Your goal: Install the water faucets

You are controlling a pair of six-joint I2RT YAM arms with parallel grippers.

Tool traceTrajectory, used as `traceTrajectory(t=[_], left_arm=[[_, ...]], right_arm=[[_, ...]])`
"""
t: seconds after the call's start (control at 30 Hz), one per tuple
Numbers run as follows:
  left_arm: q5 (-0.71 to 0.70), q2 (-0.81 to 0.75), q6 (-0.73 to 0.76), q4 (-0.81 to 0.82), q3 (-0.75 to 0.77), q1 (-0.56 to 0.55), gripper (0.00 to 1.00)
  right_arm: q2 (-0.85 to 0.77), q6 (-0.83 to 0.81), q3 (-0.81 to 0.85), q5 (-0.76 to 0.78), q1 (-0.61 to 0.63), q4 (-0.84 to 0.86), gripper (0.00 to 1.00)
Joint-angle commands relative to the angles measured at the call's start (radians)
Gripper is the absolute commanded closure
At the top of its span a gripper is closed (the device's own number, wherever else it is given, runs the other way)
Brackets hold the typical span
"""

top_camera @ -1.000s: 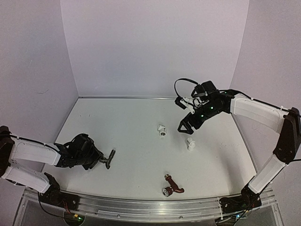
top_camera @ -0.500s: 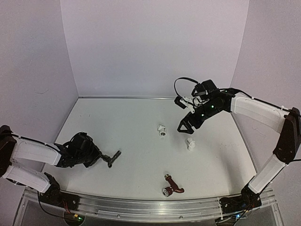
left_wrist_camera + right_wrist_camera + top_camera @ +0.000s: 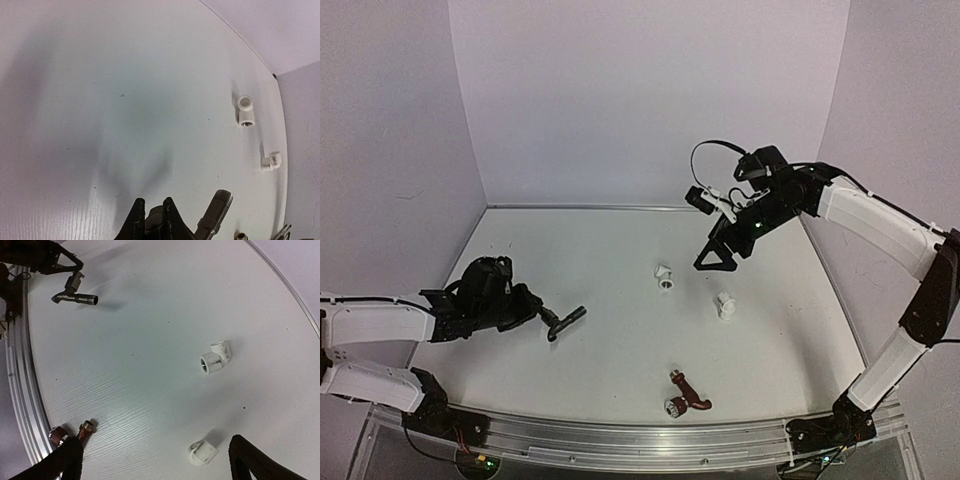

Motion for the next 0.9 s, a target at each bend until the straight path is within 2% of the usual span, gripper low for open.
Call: traceTrajectory(t=[0.0, 0.17, 0.47, 0.63, 0.87], left_arm=[[0.188, -0.034, 0.269, 0.038, 0.125, -0.017, 1.00], [0.263, -0.007, 0.398, 0.011, 0.237, -0.074, 1.00], [0.275, 0.095, 0.456, 0.037, 0.406, -0.223, 1.00], [0.275, 0.110, 0.462, 0.074, 0.449, -0.246, 1.00], [0.257, 0.131, 0.475, 0.083, 0.494, -0.265, 1.00]], right_arm=[[0.049, -0.090, 0.106, -0.216, 0.001, -0.144, 0.02], [0.101, -0.101, 0.153, -0.362, 0.015, -0.200, 0.02], [0.138, -0.081, 0.128, -0.561, 0.090, -0.196, 0.06], [0.150, -0.050, 0.107, -0.614, 0.135, -0.174, 0.11], [0.167, 0.025, 0.044, -0.600, 0.198, -0.092, 0.14]])
